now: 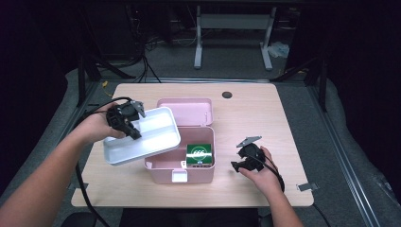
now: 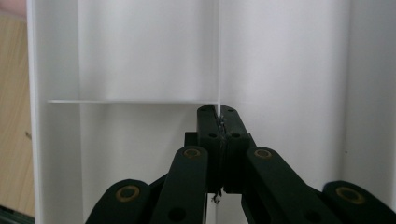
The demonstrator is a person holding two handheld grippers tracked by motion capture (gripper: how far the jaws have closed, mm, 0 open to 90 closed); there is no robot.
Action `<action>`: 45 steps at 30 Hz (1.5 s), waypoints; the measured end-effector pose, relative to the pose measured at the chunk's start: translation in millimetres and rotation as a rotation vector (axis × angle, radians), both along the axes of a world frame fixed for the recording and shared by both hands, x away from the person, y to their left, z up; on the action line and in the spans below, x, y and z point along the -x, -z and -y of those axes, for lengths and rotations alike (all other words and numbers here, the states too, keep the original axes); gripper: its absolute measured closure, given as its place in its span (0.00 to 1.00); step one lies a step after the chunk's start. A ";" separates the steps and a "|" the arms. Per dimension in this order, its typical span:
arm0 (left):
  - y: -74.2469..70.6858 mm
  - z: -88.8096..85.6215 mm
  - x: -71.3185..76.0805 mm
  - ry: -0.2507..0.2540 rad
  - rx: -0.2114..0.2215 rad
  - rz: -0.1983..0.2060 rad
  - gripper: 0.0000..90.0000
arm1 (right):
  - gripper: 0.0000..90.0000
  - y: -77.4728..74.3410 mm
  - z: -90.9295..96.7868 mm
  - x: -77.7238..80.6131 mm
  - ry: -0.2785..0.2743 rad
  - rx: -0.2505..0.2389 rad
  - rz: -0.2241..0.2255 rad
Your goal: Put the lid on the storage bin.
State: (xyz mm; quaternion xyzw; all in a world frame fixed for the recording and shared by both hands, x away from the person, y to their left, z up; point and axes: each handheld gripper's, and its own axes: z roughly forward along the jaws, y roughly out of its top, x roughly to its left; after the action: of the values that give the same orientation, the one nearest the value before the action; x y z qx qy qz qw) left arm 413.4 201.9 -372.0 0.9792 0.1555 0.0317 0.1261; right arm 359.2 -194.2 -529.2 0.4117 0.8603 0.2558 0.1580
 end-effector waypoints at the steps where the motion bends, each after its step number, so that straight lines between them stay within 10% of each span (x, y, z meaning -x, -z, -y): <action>1: 0.5 5.2 -0.4 0.010 0.001 0.000 0.99 | 0.36 0.0 -0.1 0.0 0.000 0.000 0.001; 22: 14.2 93.4 1.0 0.254 0.011 -0.005 0.99 | 0.37 -1.4 -1.0 1.4 -0.005 -0.003 0.021; 45: 39.8 104.5 -1.9 0.283 0.011 -0.038 0.99 | 0.37 -0.9 -1.3 1.4 -0.009 -0.002 0.019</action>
State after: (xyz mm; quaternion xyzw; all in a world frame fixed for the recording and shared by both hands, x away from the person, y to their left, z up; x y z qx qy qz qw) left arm 415.3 97.4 -411.8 0.9911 0.0183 -0.0059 0.1316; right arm 357.9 -192.9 -528.3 0.4057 0.8603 0.2614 0.1645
